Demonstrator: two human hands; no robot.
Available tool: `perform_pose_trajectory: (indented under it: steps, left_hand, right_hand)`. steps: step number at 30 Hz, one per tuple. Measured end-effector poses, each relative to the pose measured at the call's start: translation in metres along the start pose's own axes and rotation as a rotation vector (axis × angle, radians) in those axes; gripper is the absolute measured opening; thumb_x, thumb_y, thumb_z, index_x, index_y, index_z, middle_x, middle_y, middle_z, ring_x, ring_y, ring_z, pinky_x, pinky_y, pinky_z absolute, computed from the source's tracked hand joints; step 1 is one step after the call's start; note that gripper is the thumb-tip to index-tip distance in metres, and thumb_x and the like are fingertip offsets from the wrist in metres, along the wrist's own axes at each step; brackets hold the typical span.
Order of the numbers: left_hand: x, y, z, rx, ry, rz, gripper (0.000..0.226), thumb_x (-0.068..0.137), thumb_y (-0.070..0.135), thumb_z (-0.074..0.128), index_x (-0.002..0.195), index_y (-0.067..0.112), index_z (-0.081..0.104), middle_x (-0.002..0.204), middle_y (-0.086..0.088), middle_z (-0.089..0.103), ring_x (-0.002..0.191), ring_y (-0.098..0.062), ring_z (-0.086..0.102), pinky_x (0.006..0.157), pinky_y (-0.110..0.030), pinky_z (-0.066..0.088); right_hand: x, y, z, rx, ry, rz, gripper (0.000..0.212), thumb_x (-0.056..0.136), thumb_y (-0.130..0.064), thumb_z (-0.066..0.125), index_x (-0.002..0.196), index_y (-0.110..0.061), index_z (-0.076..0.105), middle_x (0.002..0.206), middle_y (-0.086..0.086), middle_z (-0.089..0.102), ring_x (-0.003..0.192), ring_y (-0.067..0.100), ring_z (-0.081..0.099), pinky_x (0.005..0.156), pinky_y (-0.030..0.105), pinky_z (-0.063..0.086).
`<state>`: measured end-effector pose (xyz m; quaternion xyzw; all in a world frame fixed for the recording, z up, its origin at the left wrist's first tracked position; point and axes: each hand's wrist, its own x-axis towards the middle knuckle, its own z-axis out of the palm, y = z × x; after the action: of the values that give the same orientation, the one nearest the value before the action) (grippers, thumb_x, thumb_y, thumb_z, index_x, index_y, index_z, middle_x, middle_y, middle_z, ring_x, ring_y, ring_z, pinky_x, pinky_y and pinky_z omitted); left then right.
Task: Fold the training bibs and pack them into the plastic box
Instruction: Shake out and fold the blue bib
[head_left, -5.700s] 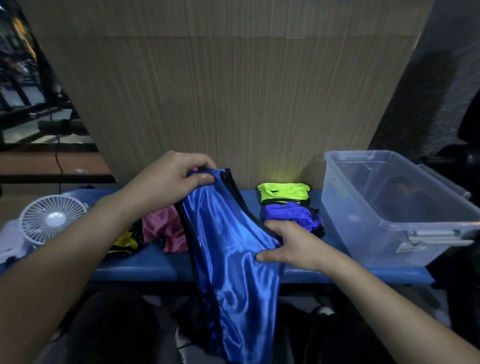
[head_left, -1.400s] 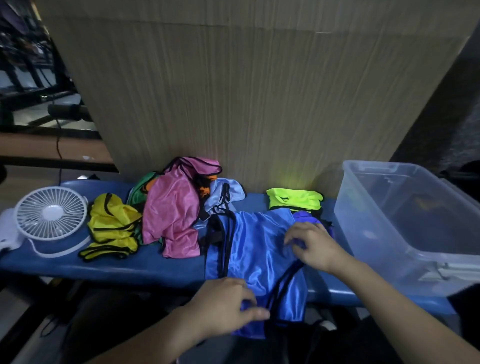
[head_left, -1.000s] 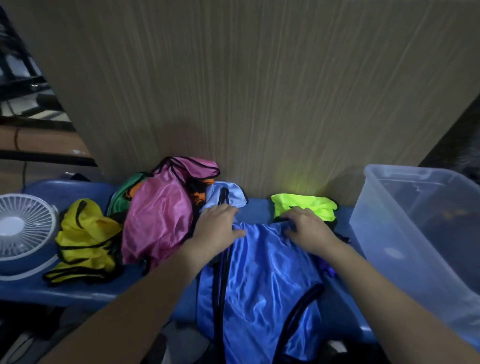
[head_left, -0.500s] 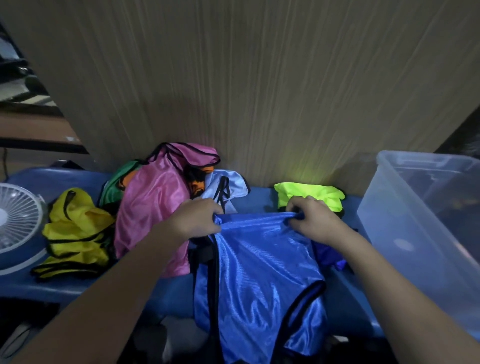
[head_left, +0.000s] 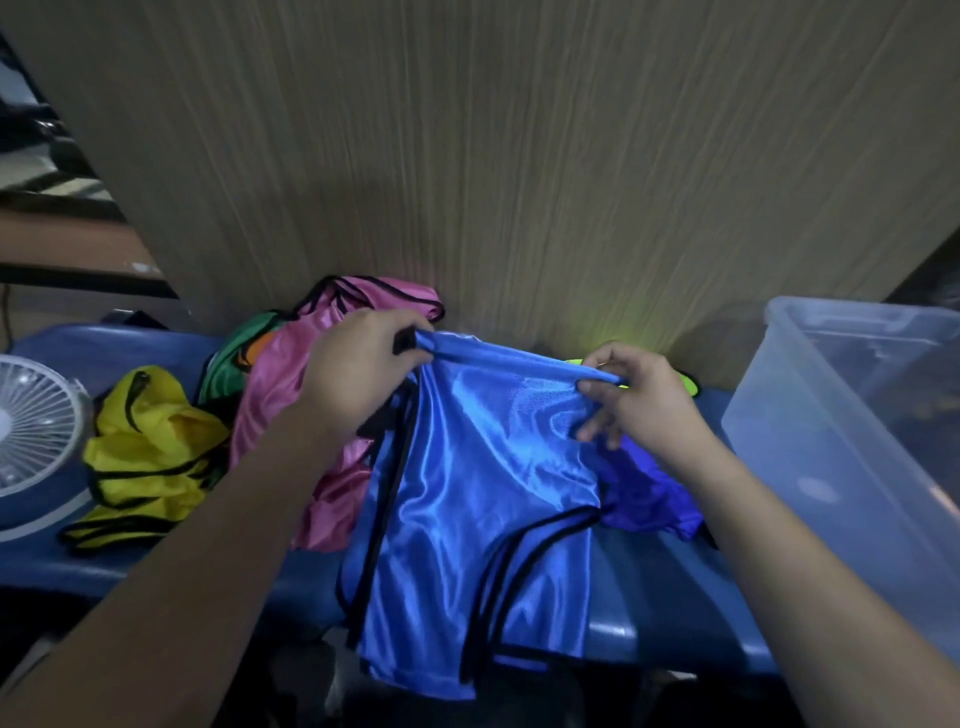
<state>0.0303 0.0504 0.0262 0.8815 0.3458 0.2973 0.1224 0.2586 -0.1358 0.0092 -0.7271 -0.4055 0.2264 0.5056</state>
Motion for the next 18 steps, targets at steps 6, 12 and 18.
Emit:
perform_pose_trajectory:
  steps: [6,12,18]
  left_hand:
    - [0.011,-0.007,0.006,-0.142,0.067,-0.01,0.02,0.087,0.018,0.074,0.106,0.025,0.073,0.101,0.01,0.068,0.092,-0.006,0.059,0.078,-0.024,0.042]
    - [0.004,-0.019,0.009,-0.225,0.008,0.042,0.02,0.085,0.008,0.074,0.1,0.021,0.07,0.1,0.01,0.064,0.096,-0.009,0.06,0.08,-0.006,0.036]
    - [-0.036,-0.009,-0.006,-0.199,-0.088,0.168,0.017,0.084,0.01,0.073,0.096,0.021,0.067,0.102,0.011,0.062,0.094,-0.011,0.06,0.083,-0.034,0.051]
  right_hand:
    - [0.013,0.003,0.012,0.064,0.028,-0.061,0.022,0.091,0.004,0.062,0.084,-0.016,0.06,0.089,0.012,0.067,0.081,0.029,0.073,0.074,0.043,0.056]
    - [0.008,0.014,0.008,-0.03,-0.021,-0.156,0.02,0.088,-0.001,0.067,0.083,-0.02,0.062,0.077,-0.015,0.062,0.074,0.01,0.053,0.073,0.033,0.043]
    - [-0.019,0.017,-0.002,-0.119,-0.141,-0.191,0.024,0.084,0.008,0.067,0.082,-0.015,0.061,0.096,-0.007,0.071,0.091,0.014,0.064,0.08,0.021,0.046]
